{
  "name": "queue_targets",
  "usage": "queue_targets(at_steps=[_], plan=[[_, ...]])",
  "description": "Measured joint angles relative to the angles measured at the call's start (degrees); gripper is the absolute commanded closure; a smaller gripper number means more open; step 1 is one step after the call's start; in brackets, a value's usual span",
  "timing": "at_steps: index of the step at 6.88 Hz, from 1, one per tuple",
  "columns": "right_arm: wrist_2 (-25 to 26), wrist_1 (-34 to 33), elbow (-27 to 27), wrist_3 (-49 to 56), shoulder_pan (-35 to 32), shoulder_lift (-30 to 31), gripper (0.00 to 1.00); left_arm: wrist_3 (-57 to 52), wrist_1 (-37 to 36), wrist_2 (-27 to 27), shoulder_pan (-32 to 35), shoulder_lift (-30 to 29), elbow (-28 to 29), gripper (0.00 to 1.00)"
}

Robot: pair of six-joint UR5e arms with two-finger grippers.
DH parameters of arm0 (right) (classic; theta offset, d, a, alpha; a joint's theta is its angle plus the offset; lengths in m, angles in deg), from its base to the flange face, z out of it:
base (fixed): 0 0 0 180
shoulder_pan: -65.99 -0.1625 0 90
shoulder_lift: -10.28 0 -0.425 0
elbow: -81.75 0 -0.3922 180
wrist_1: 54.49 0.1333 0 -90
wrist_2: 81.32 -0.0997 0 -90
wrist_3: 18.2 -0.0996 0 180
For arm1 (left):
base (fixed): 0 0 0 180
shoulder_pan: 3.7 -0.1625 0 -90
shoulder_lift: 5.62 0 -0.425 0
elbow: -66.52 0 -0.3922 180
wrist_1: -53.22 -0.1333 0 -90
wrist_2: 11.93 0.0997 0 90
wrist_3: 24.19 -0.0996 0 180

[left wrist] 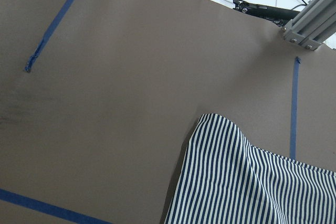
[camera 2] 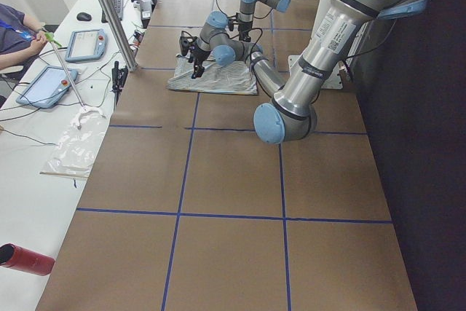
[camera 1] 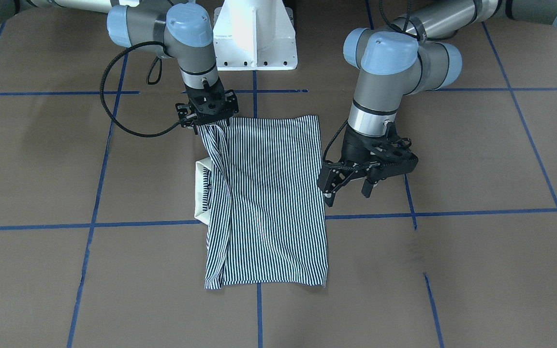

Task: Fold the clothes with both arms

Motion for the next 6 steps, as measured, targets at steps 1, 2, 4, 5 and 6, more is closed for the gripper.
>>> queue_targets(at_steps=[1, 2, 4, 5, 6], plan=[[1.0, 0.7, 0.5, -0.2, 1.0, 0.0, 0.57, 0.0, 0.0, 0.0, 0.0, 0.0, 0.0, 0.0], [1.4, 0.9, 1.0, 0.0, 1.4, -0.1, 0.58, 0.0, 0.0, 0.0, 0.0, 0.0, 0.0, 0.0], [1.6, 1.0, 2.0, 0.3, 1.6, -0.3, 0.58, 0.0, 0.1, 0.0, 0.0, 0.1, 0.0, 0.0], [1.6, 1.0, 2.2, 0.4, 1.7, -0.4, 0.69, 0.0, 0.4, 0.1, 0.0, 0.1, 0.2, 0.0], [1.5, 1.0, 2.2, 0.4, 1.7, -0.4, 1.0, 0.0, 0.7, 0.1, 0.0, 0.1, 0.3, 0.0]])
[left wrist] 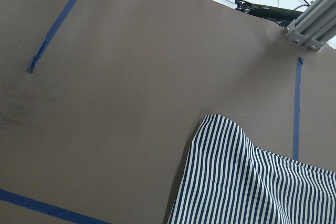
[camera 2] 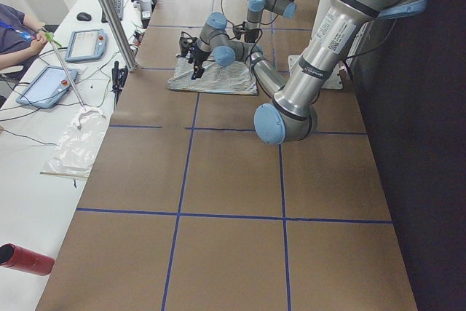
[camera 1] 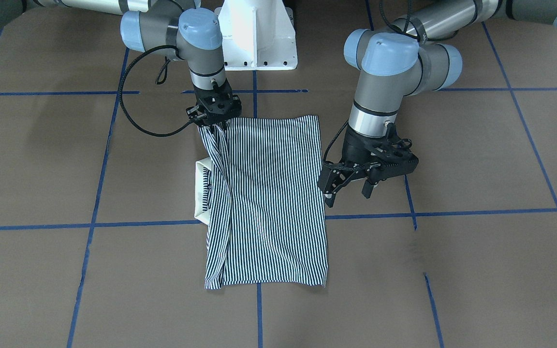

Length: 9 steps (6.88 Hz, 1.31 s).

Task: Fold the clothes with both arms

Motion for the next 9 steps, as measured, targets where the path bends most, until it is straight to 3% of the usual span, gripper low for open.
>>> queue_targets(at_steps=[5, 8, 9], plan=[[0.0, 0.0, -1.0, -0.4, -0.8, 1.0, 1.0, 0.0, 0.2, 0.0, 0.0, -0.1, 0.0, 0.0], [-1.2, -0.2, -7.2, -6.4, -1.3, 7.6, 1.0, 0.0, 0.2, 0.0, 0.0, -0.2, 0.0, 0.0], [-1.3, -0.1, -8.1, -10.4, -1.2, 9.3, 0.01, 0.0, 0.2, 0.0, 0.0, -0.2, 0.1, 0.0]])
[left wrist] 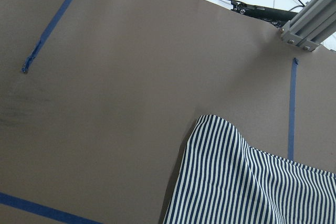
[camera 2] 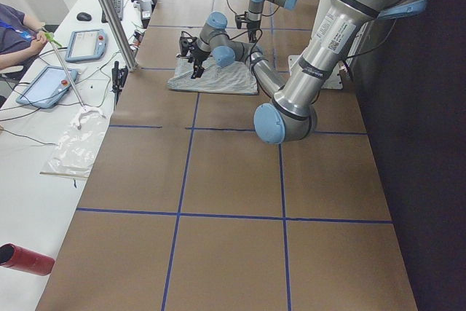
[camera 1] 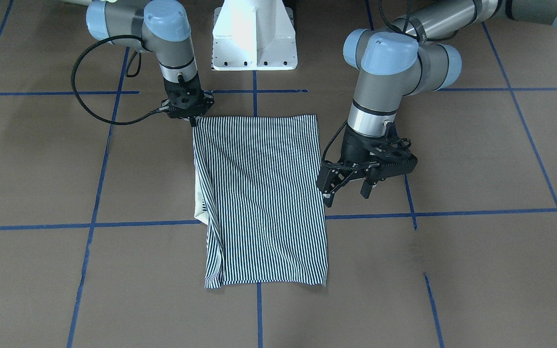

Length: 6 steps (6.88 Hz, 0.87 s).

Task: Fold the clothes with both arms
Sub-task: 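Move the right gripper to the shirt's far corner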

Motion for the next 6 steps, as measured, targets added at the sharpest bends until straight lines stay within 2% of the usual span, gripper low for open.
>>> queue_targets(at_steps=[2, 4, 5, 6], plan=[[1.3, 0.1, 0.1, -4.1, 1.0, 1.1, 0.0, 0.0, 0.0, 0.0, 0.0, 0.1, 0.1, 0.0], [3.1, -0.1, 1.3, -1.3, -1.8, -1.4, 0.0, -0.1, 0.0, 0.0, 0.0, 0.0, 0.0, 0.0], [3.3, -0.4, 4.4, 2.0, -4.9, -5.3, 0.0, -0.1, 0.0, -0.1, 0.0, 0.0, -0.1, 0.0], [3.3, -0.3, 10.0, 5.1, -7.7, -10.0, 0.0, -0.1, 0.0, -0.1, 0.1, -0.1, -0.3, 0.0]])
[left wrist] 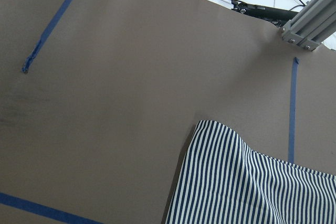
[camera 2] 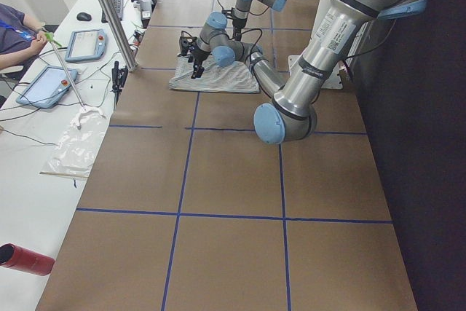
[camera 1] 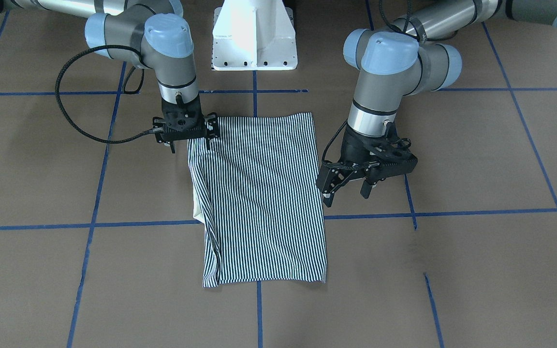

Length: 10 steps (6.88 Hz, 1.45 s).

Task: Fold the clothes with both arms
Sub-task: 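Move the right gripper to the shirt's far corner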

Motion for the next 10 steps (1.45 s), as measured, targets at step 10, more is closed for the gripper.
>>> queue_targets(at_steps=[10], plan=[[-3.7, 1.4, 20.9, 19.1, -9.3, -8.2, 0.0, -1.2, 0.0, -2.0, 0.5, 0.0, -0.6, 0.0]])
